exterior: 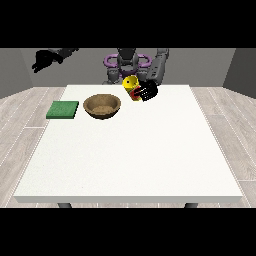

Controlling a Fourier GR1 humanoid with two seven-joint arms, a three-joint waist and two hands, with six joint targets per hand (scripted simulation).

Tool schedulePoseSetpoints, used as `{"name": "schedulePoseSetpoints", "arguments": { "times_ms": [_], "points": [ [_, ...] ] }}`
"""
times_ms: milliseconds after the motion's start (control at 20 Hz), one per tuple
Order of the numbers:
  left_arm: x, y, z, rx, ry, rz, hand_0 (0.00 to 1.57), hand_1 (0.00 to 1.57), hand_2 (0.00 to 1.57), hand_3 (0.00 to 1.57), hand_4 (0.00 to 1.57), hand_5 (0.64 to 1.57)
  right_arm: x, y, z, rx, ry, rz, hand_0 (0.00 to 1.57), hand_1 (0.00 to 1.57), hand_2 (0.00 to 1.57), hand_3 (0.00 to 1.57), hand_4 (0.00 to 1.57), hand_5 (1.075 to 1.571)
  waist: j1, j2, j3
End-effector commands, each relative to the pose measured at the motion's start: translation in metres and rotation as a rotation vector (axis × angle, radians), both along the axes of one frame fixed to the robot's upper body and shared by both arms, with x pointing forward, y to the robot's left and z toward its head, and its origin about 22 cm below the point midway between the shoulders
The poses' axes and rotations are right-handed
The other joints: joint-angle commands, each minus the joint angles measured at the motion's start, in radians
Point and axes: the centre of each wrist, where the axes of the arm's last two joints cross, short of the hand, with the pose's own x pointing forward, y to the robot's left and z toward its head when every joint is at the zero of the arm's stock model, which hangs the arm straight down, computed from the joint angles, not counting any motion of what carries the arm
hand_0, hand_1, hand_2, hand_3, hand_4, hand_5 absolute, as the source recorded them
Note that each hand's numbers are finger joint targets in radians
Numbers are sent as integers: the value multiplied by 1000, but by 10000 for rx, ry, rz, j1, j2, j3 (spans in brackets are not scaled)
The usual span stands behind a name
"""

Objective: Pick the cup and pour the ball into the bowl, then pick the bowl and place it on the pad

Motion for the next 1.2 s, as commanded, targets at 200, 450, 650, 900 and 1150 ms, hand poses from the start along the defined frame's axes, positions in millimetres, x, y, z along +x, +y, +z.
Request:
{"name": "schedulePoseSetpoints", "arguments": {
  "times_ms": [200, 450, 650, 900, 1150],
  "points": [
    [12, -13, 8, 4082, -608, 1603, 1482, 1482, 1571, 1571, 1521, 1230, 11, 20, 7, -124, -24, 669, 0, 0, 343, 677, 540, 1568, -793, 39, 15],
    [16, -37, 11, 6163, -692, 1869, 1511, 1511, 1571, 1571, 1503, 1302, 9, 2, -17, -50, 405, 310, 0, 0, 372, 671, 538, 1566, -409, -311, 23],
    [25, -24, 17, 8226, -1608, 2454, 1565, 1565, 1571, 1571, 1497, 1364, 19, 13, -6, -98, 349, 414, 0, 0, 348, 658, 551, 1566, -394, -317, 19],
    [20, -63, 11, 10379, -1807, 2048, 1571, 1571, 1571, 1571, 1130, 1517, 17, 8, -26, -245, 932, 255, 0, 0, 388, 663, 564, 1567, -174, -866, 19],
    [5, -78, -12, 12067, -1943, 1890, 1521, 1521, 1571, 1571, 1248, 1433, 24, 27, -26, -300, 819, 608, 0, 0, 347, 604, 573, 1566, -564, -728, 4]
  ]
}}
